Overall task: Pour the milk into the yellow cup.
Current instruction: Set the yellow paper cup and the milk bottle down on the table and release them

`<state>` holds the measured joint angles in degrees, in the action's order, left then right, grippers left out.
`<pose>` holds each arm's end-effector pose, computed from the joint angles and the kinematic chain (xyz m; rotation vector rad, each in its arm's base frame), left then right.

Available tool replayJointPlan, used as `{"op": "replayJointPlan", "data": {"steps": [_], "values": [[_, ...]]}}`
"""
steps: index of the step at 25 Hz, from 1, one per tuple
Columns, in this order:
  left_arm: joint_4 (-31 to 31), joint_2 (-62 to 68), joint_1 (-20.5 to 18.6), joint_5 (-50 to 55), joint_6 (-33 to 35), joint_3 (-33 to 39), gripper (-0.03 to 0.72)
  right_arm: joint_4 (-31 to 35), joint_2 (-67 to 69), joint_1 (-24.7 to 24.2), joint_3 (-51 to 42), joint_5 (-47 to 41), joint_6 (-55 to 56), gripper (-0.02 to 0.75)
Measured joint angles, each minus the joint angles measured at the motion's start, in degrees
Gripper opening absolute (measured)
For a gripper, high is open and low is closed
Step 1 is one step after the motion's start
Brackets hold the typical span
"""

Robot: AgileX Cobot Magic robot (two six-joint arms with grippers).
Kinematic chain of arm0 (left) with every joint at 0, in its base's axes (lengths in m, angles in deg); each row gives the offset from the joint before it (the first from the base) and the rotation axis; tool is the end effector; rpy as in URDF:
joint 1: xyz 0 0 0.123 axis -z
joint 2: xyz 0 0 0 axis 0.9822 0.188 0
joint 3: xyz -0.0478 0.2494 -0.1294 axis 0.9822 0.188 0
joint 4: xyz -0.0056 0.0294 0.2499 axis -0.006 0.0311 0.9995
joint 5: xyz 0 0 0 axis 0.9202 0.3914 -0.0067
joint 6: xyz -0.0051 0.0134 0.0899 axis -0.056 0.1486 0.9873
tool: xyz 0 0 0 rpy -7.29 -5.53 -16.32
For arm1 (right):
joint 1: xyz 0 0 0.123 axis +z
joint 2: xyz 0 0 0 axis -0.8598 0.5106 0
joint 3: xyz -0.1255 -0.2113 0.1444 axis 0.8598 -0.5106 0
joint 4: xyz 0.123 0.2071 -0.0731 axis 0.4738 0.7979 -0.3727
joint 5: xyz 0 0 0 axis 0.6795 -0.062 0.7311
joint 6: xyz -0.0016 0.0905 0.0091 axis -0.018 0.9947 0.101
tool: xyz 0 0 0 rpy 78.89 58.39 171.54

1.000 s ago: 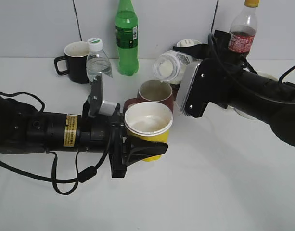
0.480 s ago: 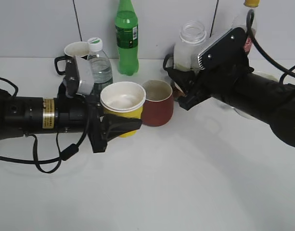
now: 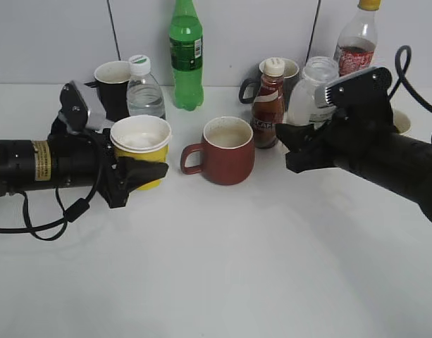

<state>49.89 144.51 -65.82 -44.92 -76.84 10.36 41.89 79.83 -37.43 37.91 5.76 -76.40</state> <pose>0.2968 -0.1358 0.1277 1.0363 1.7450 -0.7160 0.2884 0.1284 0.1488 -0.5203 1.8016 0.3256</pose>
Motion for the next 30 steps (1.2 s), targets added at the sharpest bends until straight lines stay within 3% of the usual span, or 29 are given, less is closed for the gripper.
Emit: {"op": "replayJointPlan", "data": {"steps": [4, 16, 30], "values": [[-4.84, 0.00, -0.07, 3.00, 0.00, 0.04, 0.389, 0.35, 1.57, -2.29, -1.39, 0.00, 1.61, 0.435], [-14.51, 0.24, -0.07, 4.68, 4.29, 0.04, 0.389, 0.41, 11.21, -2.51, -1.76, 7.26, 1.99, 0.435], [-22.45, 11.75, -0.07, -3.08, 11.88, -1.65, 0.389, 0.99, 11.82, -2.51, -1.83, 9.10, -0.42, 0.435]]}}
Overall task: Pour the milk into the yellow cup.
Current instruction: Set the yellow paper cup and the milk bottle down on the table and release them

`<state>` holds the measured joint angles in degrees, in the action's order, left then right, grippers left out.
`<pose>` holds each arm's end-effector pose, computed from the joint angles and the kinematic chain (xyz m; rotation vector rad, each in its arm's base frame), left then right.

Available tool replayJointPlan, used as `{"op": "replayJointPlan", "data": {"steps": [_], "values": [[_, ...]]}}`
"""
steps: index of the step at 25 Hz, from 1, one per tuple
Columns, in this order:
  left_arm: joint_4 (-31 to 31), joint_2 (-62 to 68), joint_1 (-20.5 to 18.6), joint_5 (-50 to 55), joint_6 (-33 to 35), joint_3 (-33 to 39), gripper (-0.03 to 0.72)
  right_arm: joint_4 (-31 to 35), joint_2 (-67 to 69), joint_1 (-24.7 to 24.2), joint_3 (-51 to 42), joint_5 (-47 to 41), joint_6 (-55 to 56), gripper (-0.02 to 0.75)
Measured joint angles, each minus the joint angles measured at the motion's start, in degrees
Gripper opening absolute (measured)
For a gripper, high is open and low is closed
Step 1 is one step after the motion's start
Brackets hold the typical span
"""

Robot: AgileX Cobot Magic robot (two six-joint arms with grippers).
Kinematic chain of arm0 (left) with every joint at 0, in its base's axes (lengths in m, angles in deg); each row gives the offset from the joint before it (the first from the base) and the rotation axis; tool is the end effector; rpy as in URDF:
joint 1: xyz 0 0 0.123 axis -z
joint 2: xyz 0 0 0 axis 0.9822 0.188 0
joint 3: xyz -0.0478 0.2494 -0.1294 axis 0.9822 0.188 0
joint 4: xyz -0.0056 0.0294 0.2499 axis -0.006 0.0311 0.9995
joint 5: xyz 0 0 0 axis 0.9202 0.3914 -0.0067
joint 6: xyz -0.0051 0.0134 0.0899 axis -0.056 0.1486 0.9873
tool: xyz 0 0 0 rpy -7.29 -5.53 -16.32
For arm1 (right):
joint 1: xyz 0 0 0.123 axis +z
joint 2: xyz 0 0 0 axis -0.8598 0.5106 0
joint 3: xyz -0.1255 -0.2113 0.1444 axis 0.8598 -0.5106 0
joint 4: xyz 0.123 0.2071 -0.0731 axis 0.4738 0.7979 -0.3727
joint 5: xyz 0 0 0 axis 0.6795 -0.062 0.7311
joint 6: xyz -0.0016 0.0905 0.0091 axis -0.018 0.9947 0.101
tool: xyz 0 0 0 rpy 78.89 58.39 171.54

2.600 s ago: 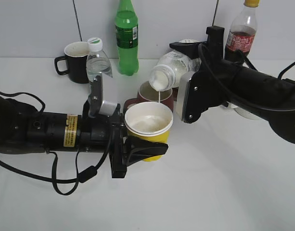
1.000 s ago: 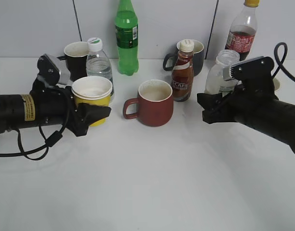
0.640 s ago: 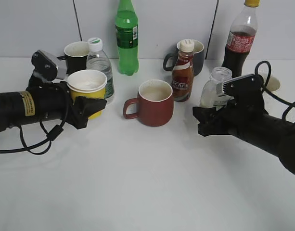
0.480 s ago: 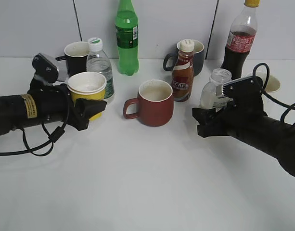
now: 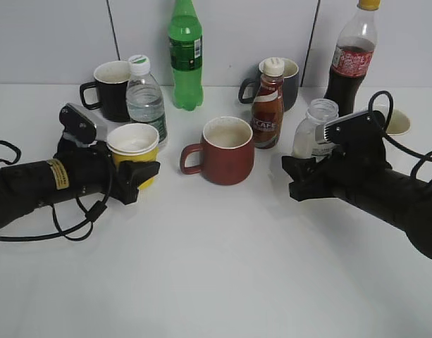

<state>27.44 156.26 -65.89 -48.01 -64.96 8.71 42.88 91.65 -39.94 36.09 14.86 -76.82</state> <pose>0.3240 -0.1256 0.0772 0.7477 1.8388 -0.5839 0.2897 0.1146 0.0917 -0.4721 1.8938 0.3123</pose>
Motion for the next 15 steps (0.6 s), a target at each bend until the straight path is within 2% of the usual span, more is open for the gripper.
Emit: {"op": "replayJointPlan", "data": {"steps": [12, 15], "values": [[-1.17, 4.72, 0.00, -2.11, 0.20, -2.92, 0.389, 0.14, 0.00, 0.00, 0.00, 0.00, -0.13, 0.435], [-1.28, 4.98, 0.00, -2.30, 0.24, -2.97, 0.410, 0.14, 0.00, 0.00, 0.00, 0.00, -0.13, 0.435]]}}
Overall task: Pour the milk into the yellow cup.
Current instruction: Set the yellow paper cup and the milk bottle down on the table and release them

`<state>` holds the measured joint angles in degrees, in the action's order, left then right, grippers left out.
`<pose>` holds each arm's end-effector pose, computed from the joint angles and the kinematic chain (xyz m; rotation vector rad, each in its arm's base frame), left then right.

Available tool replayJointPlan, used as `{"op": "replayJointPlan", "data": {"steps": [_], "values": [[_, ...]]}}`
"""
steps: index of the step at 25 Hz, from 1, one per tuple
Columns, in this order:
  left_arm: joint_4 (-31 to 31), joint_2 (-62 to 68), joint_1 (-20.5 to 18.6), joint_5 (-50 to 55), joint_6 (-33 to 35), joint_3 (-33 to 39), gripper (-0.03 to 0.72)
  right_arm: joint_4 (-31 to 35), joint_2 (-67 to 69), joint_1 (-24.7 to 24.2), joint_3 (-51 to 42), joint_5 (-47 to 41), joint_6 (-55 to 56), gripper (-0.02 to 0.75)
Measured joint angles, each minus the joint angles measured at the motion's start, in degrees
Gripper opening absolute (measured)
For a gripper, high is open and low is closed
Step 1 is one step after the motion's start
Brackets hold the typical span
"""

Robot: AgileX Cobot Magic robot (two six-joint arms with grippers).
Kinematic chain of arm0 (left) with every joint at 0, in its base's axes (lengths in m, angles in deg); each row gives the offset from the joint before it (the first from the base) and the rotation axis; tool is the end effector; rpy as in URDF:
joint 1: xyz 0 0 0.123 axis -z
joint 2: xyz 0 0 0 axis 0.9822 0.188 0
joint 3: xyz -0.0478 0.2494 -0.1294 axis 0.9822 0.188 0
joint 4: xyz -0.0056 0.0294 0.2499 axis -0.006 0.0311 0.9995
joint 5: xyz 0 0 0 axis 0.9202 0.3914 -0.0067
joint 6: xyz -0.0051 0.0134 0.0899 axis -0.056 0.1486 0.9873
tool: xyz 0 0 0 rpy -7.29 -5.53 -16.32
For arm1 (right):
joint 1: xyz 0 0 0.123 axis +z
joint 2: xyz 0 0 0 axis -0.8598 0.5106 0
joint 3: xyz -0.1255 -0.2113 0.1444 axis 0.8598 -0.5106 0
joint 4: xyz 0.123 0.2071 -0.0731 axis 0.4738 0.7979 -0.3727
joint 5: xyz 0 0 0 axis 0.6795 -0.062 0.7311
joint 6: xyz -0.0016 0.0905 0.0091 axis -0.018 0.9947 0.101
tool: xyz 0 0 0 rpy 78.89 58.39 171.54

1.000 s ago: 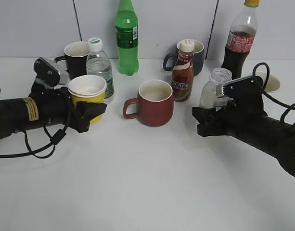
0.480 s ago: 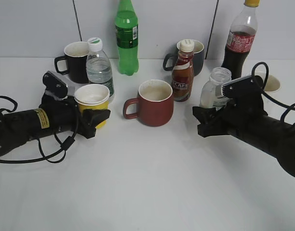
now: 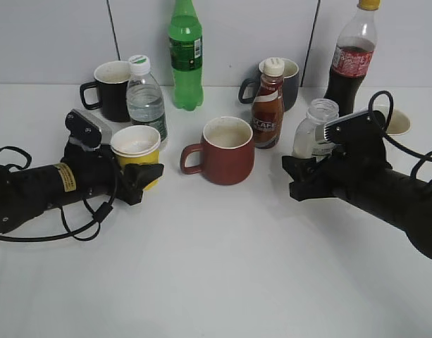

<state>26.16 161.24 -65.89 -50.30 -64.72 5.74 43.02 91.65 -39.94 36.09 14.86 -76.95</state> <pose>0.3345 -0.1280 0.0587 0.7165 1.8389 -0.6019 0.2898 0.1144 0.0917 -0.4716 1.8936 0.3098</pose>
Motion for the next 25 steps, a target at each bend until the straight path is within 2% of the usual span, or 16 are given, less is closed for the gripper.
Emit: {"op": "replayJointPlan", "data": {"steps": [4, 6, 12, 19, 25], "values": [[0.05, 0.17, 0.00, 1.43, 0.13, 0.10, 0.498, 0.12, 0.00, 0.00, 0.00, 0.00, -0.01, 0.435], [0.05, 0.03, 0.00, 1.71, 0.13, 0.18, 0.519, 0.35, 0.00, 0.00, 0.00, 0.00, -0.01, 0.435], [0.05, -2.72, 0.00, 3.96, 0.13, 1.36, 0.536, 0.88, 1.02, 0.00, 0.00, 0.81, -0.12, 0.435], [0.06, -3.43, 0.00, 6.06, 0.13, 2.27, 0.591, 1.18, 6.54, 0.00, 0.00, 7.99, -0.16, 0.435], [-0.23, -5.88, 0.00, 6.56, 0.13, 4.45, 0.603, 1.99, 8.21, 0.00, 0.00, 10.27, -1.89, 0.435]]}}
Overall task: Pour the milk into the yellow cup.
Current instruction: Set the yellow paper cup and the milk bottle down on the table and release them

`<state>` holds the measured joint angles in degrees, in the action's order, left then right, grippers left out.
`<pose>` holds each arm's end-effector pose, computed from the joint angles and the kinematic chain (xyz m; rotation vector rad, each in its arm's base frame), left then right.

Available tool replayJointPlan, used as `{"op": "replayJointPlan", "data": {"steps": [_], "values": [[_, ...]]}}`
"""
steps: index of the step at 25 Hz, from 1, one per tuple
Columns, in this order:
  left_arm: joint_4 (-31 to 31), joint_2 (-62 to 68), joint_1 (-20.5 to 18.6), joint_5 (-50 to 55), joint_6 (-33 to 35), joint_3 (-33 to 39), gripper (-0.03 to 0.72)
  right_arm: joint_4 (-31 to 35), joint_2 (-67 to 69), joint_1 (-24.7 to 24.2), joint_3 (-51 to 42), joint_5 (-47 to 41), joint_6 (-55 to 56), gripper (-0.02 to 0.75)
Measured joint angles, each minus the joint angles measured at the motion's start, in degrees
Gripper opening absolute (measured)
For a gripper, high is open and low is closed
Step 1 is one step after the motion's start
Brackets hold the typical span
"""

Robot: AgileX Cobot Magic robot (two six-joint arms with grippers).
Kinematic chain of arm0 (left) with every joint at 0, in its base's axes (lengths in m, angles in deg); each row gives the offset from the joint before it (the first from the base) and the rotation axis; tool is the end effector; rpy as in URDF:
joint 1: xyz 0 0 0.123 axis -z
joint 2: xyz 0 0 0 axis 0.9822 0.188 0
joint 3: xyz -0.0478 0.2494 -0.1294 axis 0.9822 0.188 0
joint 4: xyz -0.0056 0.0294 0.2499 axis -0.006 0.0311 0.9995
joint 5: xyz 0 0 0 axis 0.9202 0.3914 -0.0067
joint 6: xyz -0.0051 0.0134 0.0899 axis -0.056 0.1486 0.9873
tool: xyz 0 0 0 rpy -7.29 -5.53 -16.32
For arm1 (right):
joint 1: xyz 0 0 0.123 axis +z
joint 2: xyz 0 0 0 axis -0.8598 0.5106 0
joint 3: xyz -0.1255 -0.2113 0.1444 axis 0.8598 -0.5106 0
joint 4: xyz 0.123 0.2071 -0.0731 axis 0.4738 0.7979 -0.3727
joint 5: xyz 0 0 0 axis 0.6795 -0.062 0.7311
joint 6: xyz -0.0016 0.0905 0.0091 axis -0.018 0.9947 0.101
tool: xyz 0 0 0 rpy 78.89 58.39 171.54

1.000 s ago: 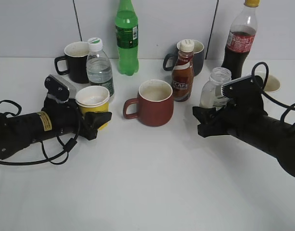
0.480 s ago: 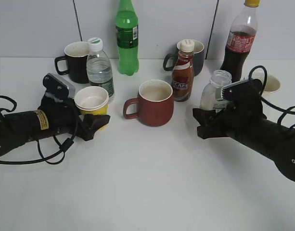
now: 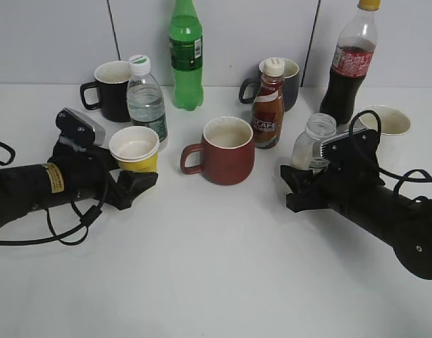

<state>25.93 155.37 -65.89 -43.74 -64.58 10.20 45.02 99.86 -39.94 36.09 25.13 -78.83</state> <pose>0.3185 -0.1201 0.0725 0.7411 1.9211 -0.5354 0.2897 0.1126 0.0624 -0.4478 1.8590 0.2975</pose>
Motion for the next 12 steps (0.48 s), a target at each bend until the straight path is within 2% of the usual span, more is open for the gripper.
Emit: {"op": "replayJointPlan", "data": {"steps": [8, 12], "values": [[-0.55, -1.09, 0.00, 2.94, 0.00, 2.26, 0.604, 3.26, 0.00, 0.00, 0.00, 0.18, -2.88, 0.475], [-0.88, -2.24, 0.00, 3.22, 0.00, 3.84, 0.604, 4.49, 0.00, 0.00, 0.00, 0.40, -2.99, 0.532]]}}
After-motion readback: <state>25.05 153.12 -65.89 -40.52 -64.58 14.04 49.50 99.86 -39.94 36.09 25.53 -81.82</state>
